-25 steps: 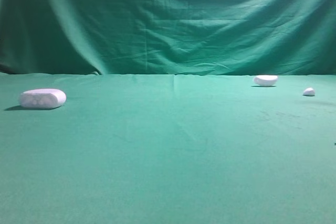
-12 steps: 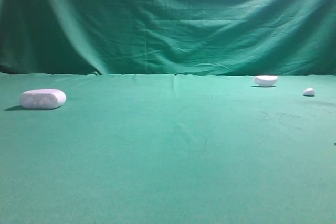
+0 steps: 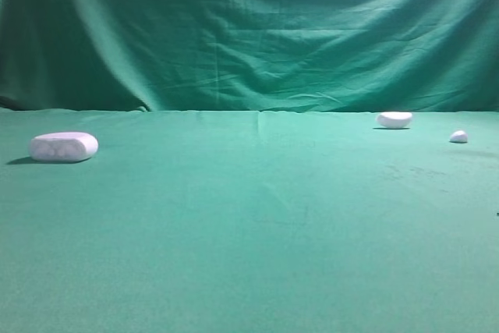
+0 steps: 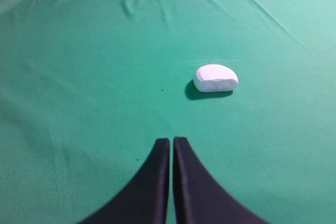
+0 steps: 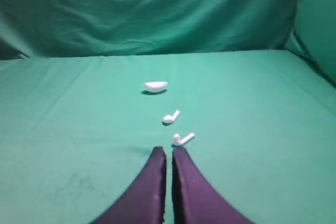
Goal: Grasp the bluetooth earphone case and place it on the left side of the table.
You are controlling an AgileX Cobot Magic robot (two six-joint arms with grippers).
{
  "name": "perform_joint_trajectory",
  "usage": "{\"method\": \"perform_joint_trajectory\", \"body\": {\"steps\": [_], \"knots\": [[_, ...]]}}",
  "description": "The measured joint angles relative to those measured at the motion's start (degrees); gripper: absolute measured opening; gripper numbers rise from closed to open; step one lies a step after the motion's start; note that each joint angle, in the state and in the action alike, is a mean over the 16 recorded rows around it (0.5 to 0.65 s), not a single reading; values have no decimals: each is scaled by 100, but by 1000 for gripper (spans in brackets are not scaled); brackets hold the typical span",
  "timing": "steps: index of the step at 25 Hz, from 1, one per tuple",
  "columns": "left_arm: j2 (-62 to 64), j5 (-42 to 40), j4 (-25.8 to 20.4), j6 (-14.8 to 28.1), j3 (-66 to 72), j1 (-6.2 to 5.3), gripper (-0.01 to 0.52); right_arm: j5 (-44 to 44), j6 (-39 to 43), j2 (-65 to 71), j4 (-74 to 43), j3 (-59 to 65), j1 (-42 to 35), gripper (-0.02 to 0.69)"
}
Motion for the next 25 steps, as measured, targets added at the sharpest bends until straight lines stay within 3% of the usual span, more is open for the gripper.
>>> {"method": "perform_joint_trajectory", "body": {"steps": [7, 25], "knots": [[0, 0, 0, 0, 0, 0, 0, 30, 5, -321, 146, 587, -556, 0], [0, 0, 0, 0, 0, 0, 0, 309, 28, -347, 230, 662, -614, 0]]}}
